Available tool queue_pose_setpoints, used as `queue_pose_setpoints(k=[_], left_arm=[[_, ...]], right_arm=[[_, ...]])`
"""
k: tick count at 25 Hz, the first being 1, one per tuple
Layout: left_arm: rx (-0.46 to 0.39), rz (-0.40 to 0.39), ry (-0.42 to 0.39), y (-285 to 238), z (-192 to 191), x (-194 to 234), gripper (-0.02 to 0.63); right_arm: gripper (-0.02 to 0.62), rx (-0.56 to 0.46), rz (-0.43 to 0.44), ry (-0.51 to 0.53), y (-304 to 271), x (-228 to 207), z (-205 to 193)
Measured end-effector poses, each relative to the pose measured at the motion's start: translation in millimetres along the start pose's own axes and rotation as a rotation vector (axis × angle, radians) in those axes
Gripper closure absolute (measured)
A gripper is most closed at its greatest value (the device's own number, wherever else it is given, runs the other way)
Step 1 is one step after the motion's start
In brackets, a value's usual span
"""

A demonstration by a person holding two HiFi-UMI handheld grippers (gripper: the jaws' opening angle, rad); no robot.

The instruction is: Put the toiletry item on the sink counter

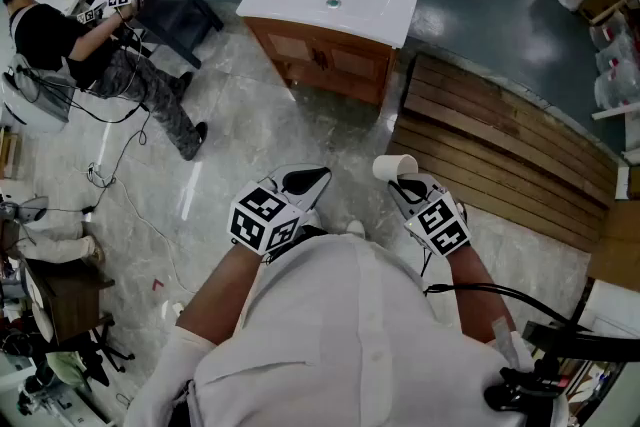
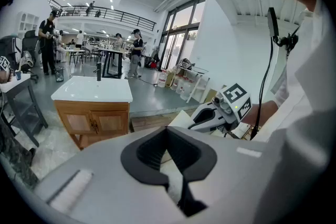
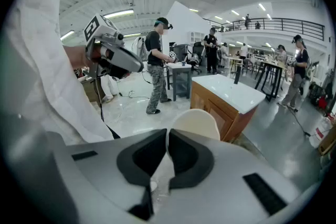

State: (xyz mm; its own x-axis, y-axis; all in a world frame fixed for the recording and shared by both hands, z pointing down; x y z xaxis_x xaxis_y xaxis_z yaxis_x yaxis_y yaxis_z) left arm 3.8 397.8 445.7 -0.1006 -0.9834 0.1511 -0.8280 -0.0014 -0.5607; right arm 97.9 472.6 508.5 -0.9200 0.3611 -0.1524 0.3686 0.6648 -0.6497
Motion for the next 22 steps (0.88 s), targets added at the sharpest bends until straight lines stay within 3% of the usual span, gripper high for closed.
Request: queue_pose_setpoints(k=[9,14,19,22], left_arm=[[0.017,0.004,0.018,9.8,-8.5,2.1,0.6],[0.022,-0.008,0.026,7.8,-13.9,18.6,0.6],[-0.005,-0.02,0.03,5.2,-12.6,58.0,0.6],[-0.03,-0.021,0.047,3.8,-3.0,91.8,0.6]], right_arm=[[0.581,0.007,0.031,0.012,-10.6,12.1,8.6],[0.581,0.047,0.021,0.074,-25.7,3.0,18.0],[0.581,0.145,-0.008,0.254,-57.7,-12.2,42.5],[0.581,0.179,-0.009,0.309,-77.6,-26.0,68.8]])
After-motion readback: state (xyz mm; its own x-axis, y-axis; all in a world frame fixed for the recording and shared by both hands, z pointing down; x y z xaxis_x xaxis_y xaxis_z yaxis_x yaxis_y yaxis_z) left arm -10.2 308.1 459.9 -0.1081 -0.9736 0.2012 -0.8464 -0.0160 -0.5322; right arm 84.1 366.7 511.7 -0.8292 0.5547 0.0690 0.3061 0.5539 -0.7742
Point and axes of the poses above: the fingertips, and each gripper's own axes: y backward along the fingers, x to its left, z out of its top, the point moved 1 cm from there along y, backward along the fingers, and after that the axes turned 8 degrees about -y, right-handed, at the moved point
